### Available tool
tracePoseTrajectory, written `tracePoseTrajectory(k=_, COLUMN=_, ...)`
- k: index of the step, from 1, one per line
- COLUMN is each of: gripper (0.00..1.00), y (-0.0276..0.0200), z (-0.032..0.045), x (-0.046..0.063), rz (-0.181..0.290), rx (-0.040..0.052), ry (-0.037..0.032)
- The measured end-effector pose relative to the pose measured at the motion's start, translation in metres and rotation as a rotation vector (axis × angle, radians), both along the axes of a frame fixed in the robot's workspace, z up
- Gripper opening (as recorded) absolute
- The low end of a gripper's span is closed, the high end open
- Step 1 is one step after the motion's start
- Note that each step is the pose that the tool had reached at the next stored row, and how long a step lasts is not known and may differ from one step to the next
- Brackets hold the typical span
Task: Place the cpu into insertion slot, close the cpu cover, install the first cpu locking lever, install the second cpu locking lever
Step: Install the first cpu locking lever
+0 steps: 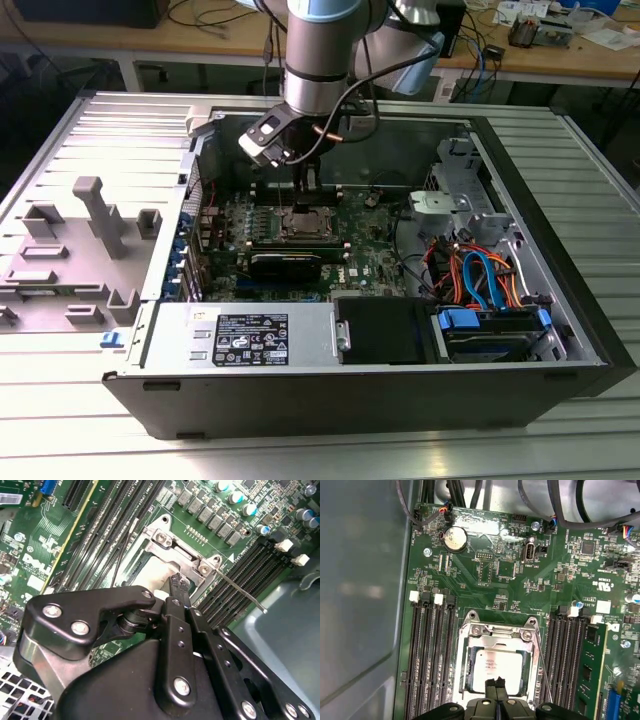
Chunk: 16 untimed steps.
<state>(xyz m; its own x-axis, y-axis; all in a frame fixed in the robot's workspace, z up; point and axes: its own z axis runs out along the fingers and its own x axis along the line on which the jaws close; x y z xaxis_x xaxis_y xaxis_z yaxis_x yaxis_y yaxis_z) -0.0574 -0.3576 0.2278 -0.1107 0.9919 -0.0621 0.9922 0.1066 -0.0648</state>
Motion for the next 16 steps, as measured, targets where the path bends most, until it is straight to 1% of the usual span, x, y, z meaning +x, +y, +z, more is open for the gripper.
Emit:
tracePoseTrajectory(k=1, gripper=0.11, y=0.0000, z=0.0029, x=0.0000, rz=0.001, rx=0.0001, ry=0.0001)
tracePoseTrajectory(k=4, gripper=0.11, y=0.0000, z=0.0065, x=0.0000, rz=0.007, rx=0.0001, ry=0.0003)
tracePoseTrajectory(k=6, gripper=0.11, y=0.0000, z=0.0067, x=0.0000, rz=0.064, rx=0.0000, ry=0.0003)
tracePoseTrajectory(k=10, gripper=0.11, y=0.0000, z=0.0067, x=0.0000, rz=0.135, rx=0.0000, ry=0.0003)
tracePoseTrajectory(k=12, gripper=0.11, y=0.0000, z=0.0067, x=0.0000, rz=0.196, rx=0.0000, ry=0.0003)
tracePoseTrajectory(k=13, gripper=0.11, y=0.0000, z=0.0067, x=0.0000, rz=0.246, rx=0.0000, ry=0.0003)
tracePoseTrajectory(k=14, gripper=0.11, y=0.0000, z=0.0067, x=0.0000, rz=0.270, rx=0.0000, ry=0.0003)
tracePoseTrajectory(k=16, gripper=0.11, y=0.0000, z=0.0067, x=0.0000, rz=0.341, rx=0.0000, ry=0.0003)
